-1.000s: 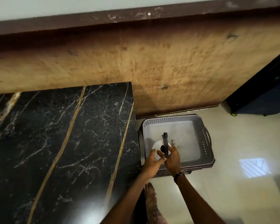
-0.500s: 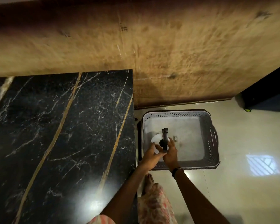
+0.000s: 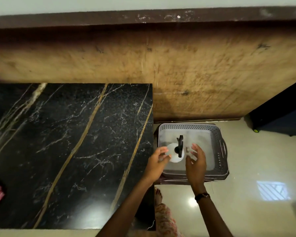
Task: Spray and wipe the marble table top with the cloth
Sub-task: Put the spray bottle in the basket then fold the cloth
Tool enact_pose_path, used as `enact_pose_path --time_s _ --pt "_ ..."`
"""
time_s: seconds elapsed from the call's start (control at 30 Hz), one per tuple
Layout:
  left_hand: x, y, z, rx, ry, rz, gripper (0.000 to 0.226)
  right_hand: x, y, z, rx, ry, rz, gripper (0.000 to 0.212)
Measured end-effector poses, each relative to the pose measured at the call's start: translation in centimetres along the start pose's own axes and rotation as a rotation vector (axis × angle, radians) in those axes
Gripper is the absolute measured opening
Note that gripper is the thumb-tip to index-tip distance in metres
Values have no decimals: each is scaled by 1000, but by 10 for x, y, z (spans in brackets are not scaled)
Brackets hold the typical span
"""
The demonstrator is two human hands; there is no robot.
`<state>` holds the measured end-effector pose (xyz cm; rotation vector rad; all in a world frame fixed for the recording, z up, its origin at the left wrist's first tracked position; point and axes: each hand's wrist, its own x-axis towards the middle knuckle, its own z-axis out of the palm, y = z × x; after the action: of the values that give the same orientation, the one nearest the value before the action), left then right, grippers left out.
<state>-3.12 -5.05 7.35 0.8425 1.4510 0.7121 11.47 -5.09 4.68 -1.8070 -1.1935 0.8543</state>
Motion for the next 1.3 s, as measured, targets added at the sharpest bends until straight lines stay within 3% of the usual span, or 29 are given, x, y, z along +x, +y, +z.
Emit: enact_pose_path --time_s 0.17,0.4,0.63,0.7,0.8,0.87,1.07,1.3 --pt "-51 2 -66 -148 131 125 20 -45 -84 37 57 -268 -170 49" --pt "-141 -40 -218 -234 381 139 15 -150 -176 165 31 -598 -356 40" --pt "-217 -114 -396 -261 841 102 16 -271 -216 315 -59 -900 -409 28" --pt "-227 -135 -436 -205 941 55 10 -298 -224 352 -114 -942 -440 25" --pt "-232 -156 -488 -31 1069 -11 26 -326 -235 396 -192 -1013 -473 21" --pt "-229 -167 -516 132 1077 5 25 -337 -239 420 -267 -1036 -467 20" --pt "-207 -172 -557 488 851 -130 44 -348 -239 462 -451 -1038 -473 25" --pt "-197 -177 -576 502 766 -194 39 -352 -228 476 -515 -1015 -511 38"
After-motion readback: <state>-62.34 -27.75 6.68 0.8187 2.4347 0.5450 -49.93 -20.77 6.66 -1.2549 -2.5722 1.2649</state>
